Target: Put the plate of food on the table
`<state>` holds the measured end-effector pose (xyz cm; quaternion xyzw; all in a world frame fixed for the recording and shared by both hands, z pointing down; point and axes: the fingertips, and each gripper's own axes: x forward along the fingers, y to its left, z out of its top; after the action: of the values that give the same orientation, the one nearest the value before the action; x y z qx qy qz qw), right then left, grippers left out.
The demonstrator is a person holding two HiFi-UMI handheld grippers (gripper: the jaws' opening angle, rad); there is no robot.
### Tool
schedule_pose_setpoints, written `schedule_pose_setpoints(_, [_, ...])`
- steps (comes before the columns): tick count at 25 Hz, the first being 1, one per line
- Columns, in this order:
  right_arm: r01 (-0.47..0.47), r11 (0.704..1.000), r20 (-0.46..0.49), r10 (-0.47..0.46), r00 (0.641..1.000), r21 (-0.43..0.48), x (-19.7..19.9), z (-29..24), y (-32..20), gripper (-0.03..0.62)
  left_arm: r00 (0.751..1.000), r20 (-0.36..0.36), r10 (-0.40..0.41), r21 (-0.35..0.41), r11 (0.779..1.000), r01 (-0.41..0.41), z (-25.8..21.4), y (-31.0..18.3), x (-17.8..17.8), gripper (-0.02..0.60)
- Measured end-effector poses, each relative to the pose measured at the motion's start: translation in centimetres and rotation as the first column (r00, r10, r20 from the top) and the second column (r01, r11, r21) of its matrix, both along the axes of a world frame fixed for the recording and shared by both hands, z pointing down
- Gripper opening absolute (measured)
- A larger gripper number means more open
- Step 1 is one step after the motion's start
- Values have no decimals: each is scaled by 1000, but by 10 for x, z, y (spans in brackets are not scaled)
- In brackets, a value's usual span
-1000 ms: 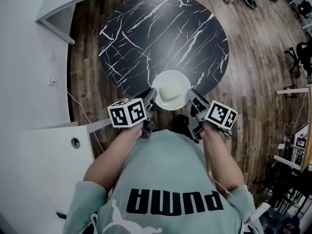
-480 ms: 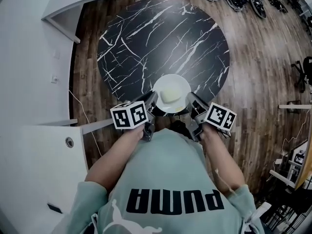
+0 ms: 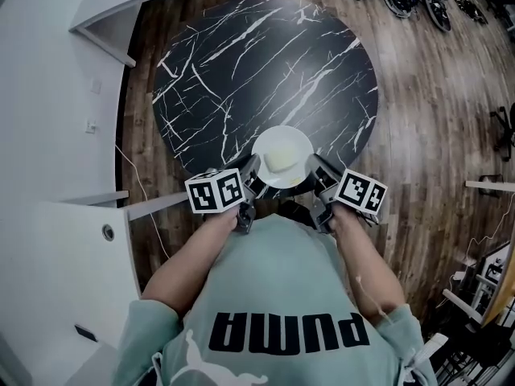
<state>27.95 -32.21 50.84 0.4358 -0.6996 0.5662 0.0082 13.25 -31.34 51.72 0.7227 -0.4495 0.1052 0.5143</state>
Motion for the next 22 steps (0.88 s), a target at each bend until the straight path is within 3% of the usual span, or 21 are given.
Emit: schedule_pose_setpoints(22, [98, 989, -20, -101, 995, -113, 33, 79, -28, 29, 995, 96, -38, -122, 991, 49, 79, -13, 34, 57])
